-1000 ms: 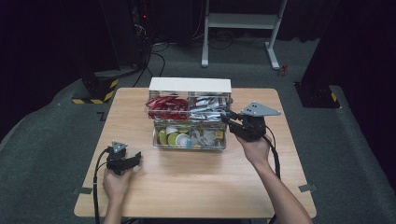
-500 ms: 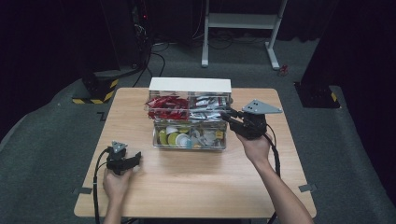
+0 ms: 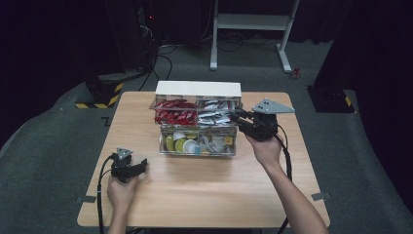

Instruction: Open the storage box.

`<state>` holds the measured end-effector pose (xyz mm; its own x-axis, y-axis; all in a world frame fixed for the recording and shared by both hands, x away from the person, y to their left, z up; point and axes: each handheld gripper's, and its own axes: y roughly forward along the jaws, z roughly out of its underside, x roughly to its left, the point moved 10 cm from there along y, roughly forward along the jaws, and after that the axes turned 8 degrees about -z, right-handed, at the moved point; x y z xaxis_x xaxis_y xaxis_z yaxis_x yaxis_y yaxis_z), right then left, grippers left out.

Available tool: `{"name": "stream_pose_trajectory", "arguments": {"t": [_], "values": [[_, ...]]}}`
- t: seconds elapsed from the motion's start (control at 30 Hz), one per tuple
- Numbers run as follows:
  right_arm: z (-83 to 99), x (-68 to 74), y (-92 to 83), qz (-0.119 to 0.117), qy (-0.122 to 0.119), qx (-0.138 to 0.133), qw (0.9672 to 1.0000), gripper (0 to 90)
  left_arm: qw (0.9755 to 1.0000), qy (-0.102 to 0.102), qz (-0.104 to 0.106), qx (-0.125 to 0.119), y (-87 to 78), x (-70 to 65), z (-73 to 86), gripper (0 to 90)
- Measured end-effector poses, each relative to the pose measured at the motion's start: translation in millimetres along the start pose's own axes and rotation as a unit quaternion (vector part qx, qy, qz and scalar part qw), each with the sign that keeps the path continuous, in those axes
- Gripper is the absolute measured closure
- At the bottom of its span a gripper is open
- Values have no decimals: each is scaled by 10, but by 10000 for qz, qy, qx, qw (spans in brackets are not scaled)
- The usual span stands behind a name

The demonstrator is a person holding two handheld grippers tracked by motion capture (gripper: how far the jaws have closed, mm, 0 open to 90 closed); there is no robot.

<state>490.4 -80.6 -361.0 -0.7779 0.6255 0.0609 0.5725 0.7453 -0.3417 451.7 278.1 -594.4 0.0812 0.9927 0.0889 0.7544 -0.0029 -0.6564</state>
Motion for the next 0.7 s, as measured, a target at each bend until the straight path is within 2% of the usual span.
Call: {"name": "stream_pose_trajectory", "arguments": {"t": [0.33,0.53,0.7], "values": [[-130,7,55,-7,-32,-71,10000,697,10000,22,-23,-4,3,-1,-1,295],[-130,-29,127,-24,66,9,10000,696,10000,-44,62,-2,-2,-2,-1,291],[-135,-50,147,-27,147,54,9999,692,10000,34,52,-6,-4,-9,3,284]]}}
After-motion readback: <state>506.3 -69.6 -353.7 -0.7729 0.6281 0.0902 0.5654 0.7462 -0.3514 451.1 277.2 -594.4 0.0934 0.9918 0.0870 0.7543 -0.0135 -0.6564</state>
